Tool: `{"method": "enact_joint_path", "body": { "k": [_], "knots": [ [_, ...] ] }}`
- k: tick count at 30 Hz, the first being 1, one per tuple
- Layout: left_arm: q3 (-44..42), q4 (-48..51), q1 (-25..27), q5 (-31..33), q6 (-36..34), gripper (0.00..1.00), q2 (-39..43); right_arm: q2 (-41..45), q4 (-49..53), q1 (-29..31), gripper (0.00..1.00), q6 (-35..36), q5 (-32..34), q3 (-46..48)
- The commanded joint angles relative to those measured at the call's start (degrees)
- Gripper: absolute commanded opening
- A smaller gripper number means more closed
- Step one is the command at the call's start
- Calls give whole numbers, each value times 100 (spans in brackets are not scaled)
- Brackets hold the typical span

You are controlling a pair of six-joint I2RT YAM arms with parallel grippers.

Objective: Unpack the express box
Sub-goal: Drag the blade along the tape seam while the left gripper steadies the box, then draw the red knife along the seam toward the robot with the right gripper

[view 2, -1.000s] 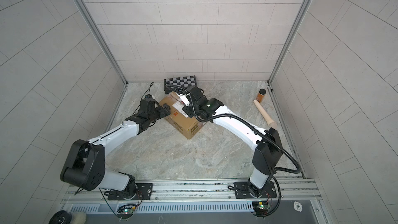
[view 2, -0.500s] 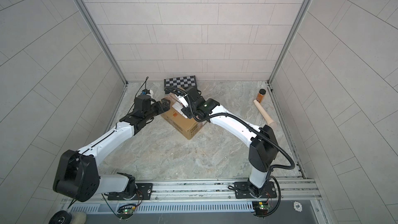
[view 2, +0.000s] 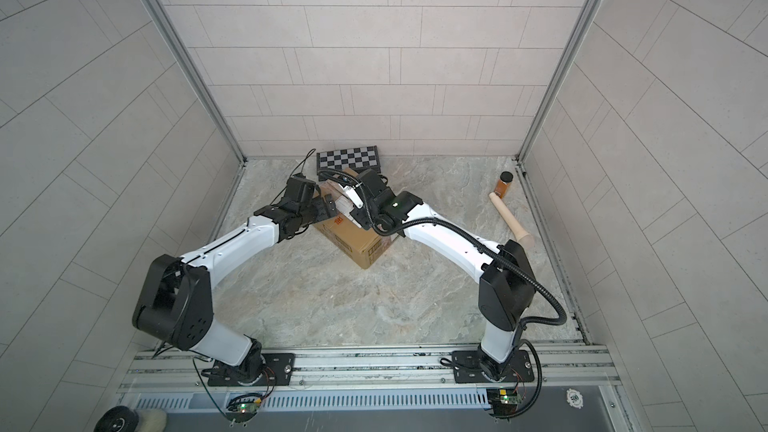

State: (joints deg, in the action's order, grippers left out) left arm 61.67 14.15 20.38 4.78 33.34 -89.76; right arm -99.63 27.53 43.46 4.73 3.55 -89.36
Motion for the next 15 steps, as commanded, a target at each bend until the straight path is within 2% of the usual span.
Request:
{"method": "enact_joint_path", "body": {
  "k": [1,15],
  "knots": [
    [76,641,25,517,-106,99,-111,275,304,14,0,80,236,158],
    [-151,532,27,538,-101,100,-86,788,543,-21,0,123,539,496]
  ]
}}
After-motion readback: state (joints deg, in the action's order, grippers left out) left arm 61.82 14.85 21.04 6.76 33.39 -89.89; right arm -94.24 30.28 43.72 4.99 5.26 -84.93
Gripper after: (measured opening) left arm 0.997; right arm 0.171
